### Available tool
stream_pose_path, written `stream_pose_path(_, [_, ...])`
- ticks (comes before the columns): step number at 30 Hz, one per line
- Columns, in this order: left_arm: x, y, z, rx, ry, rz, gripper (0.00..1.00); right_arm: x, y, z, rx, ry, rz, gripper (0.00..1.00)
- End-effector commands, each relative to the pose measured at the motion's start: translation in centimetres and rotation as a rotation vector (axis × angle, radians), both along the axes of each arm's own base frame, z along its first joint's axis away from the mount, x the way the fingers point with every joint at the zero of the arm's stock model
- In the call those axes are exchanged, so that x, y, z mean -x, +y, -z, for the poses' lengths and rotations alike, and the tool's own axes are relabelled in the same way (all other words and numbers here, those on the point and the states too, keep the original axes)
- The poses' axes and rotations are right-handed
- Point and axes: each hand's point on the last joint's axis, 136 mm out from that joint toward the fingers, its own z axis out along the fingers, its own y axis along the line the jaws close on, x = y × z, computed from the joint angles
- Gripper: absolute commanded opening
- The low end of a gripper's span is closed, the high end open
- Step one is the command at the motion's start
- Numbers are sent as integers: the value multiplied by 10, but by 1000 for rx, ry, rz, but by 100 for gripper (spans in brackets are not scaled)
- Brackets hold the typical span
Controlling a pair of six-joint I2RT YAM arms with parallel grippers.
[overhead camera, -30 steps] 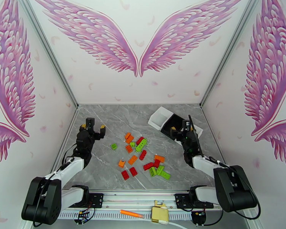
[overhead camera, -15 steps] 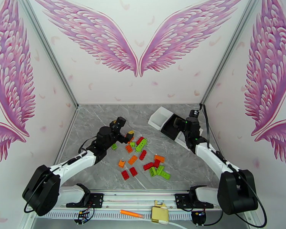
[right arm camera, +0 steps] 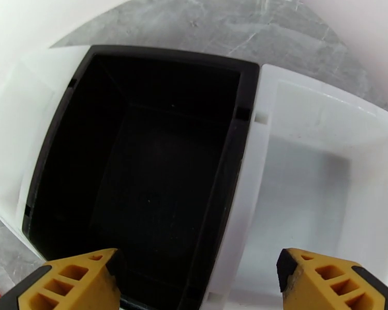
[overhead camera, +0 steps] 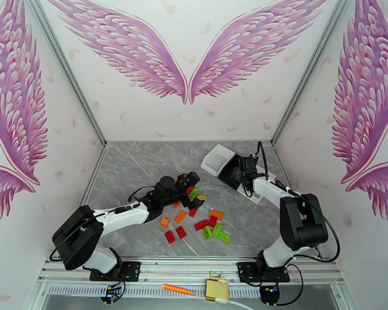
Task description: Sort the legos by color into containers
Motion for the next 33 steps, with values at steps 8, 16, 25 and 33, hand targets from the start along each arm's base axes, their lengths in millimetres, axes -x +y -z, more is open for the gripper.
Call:
stream_pose_path(8, [-3, -7, -22, 31, -56, 3, 99, -5, 4, 5, -42, 14, 36, 36])
stream_pose_path(16, [-4, 1, -23, 27, -81, -22, 99, -3, 5, -5, -32, -11, 52, 19])
stream_pose_path(25, [-2, 13, -22, 33, -89, -56, 99, -27, 49, -26, -10, -59, -60, 19])
stream_pose_path(33, [2, 37, -19, 25, -95, -126, 99, -59, 125, -32, 0, -74, -245, 20])
